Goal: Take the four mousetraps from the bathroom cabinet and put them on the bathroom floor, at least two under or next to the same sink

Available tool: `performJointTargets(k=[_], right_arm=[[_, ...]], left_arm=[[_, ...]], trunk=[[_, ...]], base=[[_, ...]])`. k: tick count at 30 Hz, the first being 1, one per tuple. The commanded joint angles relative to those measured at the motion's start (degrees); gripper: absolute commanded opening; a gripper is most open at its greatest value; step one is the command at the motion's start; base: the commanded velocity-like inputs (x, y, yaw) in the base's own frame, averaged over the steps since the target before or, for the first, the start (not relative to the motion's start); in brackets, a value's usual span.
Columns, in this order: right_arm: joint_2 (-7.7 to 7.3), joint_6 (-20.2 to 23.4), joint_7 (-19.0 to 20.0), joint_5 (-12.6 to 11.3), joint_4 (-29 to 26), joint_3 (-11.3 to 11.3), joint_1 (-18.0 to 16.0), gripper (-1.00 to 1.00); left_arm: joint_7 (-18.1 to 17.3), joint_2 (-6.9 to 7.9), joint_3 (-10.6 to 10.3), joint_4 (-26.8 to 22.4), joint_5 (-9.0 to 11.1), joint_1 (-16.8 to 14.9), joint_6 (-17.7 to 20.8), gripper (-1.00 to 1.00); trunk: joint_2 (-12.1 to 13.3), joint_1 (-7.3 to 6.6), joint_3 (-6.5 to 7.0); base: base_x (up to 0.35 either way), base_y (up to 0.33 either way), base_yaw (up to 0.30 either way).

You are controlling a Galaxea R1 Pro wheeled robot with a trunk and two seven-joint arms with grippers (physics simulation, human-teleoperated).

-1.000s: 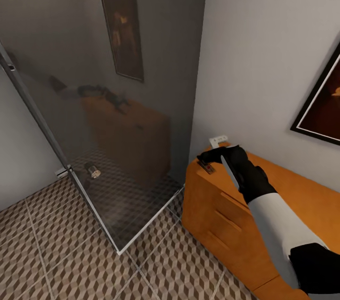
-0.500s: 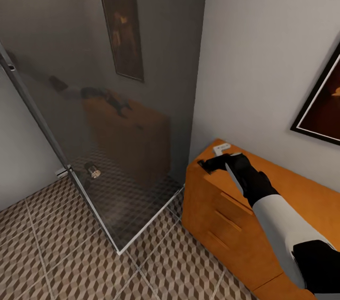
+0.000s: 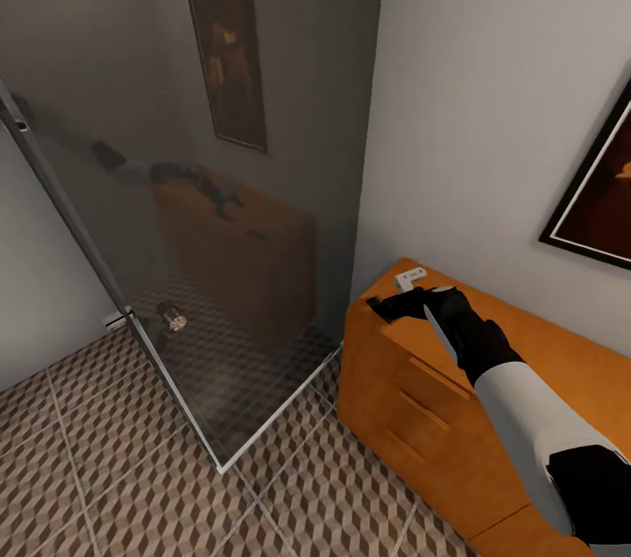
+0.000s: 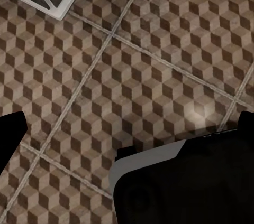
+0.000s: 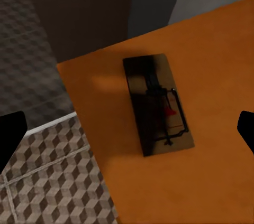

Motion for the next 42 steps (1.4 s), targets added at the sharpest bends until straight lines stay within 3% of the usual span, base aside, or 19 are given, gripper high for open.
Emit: performJointTargets(k=[1, 26, 42], right_arm=[[-0.07, 0.15, 0.37, 0.45, -0.07, 0.13, -0.05, 1.00], [-2.19, -0.07, 0.83, 0.56, -0.01, 0.16, -0.05, 1.00], [-2.43, -0.04, 0.92, 2.55, 0.07, 0.21, -0.05, 1.00]], left_arm=[[0.30, -0.06, -0.49, 0.25, 0.16, -0.10, -0.36, 1.00], [0.30, -0.11, -0.49, 0.24, 0.16, -0.10, -0.34, 1.00], [0.30, -0.15, -0.49, 0.23, 0.16, -0.10, -0.36, 1.00]], trunk=[[-0.12, 0.03, -0.12], [-0.12, 0.03, -0.12], [-0.12, 0.03, -0.16]], base=[[0.000, 0.000, 0.000], [0.000, 0.000, 0.000], [0.000, 0.000, 0.000]])
